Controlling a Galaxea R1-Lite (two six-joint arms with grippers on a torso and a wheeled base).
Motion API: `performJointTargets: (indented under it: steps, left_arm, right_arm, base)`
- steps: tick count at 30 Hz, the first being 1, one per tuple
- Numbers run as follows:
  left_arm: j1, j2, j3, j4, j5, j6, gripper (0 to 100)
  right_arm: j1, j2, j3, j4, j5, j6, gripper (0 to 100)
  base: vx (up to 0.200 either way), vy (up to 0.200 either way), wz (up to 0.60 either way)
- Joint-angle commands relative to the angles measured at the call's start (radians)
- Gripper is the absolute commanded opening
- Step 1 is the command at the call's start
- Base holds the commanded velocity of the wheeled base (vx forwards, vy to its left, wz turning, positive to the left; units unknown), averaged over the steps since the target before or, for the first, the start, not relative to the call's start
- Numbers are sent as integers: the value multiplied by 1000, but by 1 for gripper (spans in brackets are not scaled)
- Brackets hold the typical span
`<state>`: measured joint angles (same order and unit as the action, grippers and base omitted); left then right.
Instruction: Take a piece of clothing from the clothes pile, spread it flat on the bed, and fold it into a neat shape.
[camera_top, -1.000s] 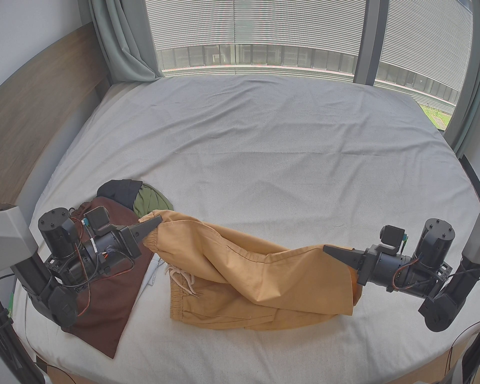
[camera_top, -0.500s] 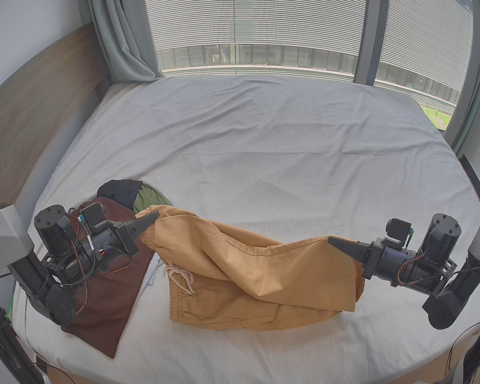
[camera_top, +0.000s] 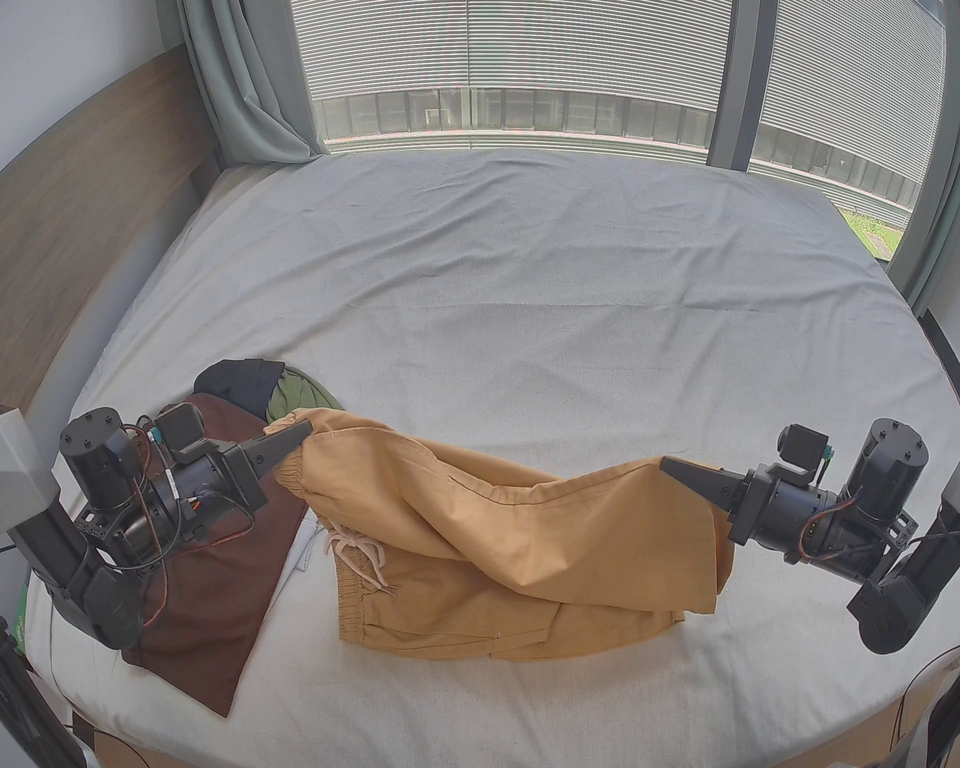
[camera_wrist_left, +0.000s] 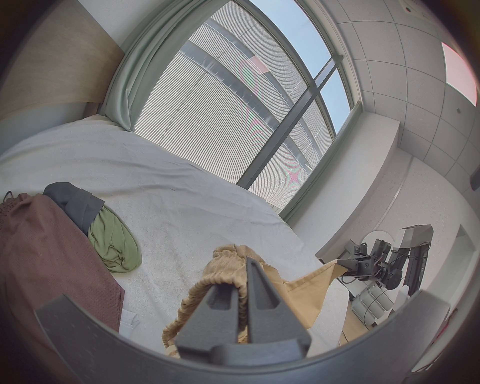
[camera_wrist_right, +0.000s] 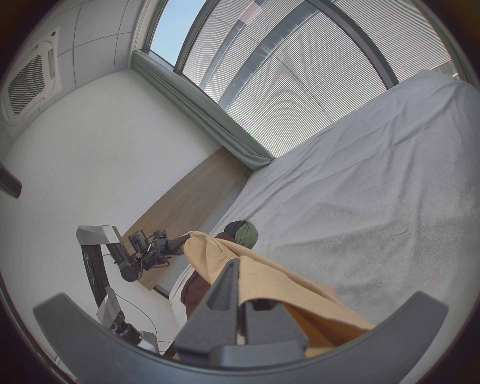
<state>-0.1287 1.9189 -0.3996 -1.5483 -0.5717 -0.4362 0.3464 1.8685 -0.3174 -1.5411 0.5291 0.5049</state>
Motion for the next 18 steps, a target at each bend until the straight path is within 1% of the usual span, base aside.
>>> performJointTargets:
  steps: [1,10,18]
  left_arm:
    - [6,-12,1,1,0,-1,0]
    - [15,-20,-2,1,-2,-6,0]
    - [47,-23,-16,1,-4,-7,0]
  right_arm:
    - [2,-8,-11,-1,-11,6,0]
    - [-1,-20,-20,-1,-12,12,0]
    - [-24,-34,-37,-1,-12,17,0]
  base:
    - [0,0,0]
    - [0,0,0]
    - [0,0,0]
